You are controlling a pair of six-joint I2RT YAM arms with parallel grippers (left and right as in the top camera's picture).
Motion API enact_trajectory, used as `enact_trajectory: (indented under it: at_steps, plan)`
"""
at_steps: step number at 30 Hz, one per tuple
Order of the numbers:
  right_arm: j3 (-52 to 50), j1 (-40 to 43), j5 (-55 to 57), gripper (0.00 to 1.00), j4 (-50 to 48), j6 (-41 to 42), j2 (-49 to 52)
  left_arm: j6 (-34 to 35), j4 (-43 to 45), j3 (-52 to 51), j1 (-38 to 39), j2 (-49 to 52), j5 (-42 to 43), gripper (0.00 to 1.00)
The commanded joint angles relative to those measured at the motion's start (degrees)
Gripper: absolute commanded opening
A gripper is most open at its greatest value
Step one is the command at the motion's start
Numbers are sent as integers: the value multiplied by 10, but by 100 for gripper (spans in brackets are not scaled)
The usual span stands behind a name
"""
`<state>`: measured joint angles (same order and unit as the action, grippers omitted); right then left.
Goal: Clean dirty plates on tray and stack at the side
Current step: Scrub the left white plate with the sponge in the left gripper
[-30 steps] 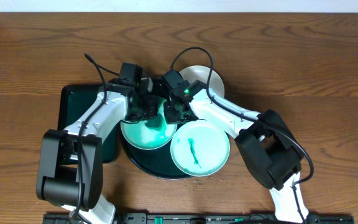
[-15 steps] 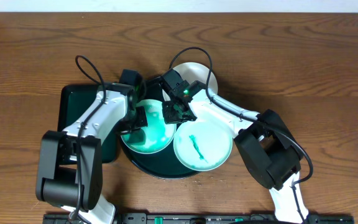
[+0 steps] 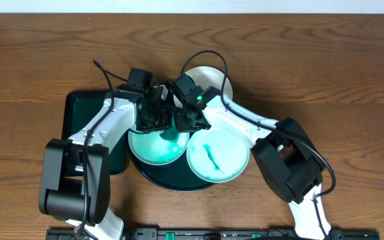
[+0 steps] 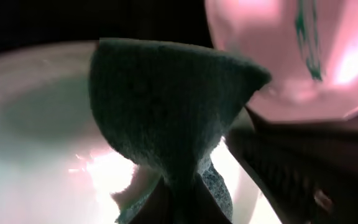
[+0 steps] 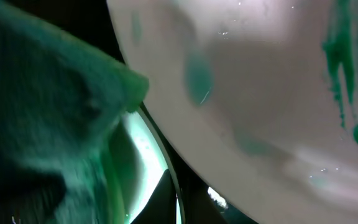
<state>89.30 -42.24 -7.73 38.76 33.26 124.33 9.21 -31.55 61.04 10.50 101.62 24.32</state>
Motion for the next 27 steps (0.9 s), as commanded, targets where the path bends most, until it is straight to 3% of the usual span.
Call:
enact_trajectory:
  at_steps: [1, 5, 9, 13, 20, 27]
  plan:
    - [-1, -1, 19, 2, 7, -1, 28, 53, 5, -4, -1, 6, -173, 7]
    - [-1, -1, 19, 2, 7, -1, 28, 119, -67, -4, -1, 6, -310, 7]
    - [-1, -1, 19, 1, 7, -1, 28, 141, -136, -4, -1, 6, -355, 7]
    - [-1, -1, 15, 1, 7, -1, 28, 135, -164, -4, -1, 6, -320, 7]
    - [-1, 0, 3, 1, 9, -8, 28, 55, -167, 46, -2, -4, -159, 7]
    - [-1, 2, -37, 1, 9, -52, 28, 54, -223, 165, -22, -63, -145, 7]
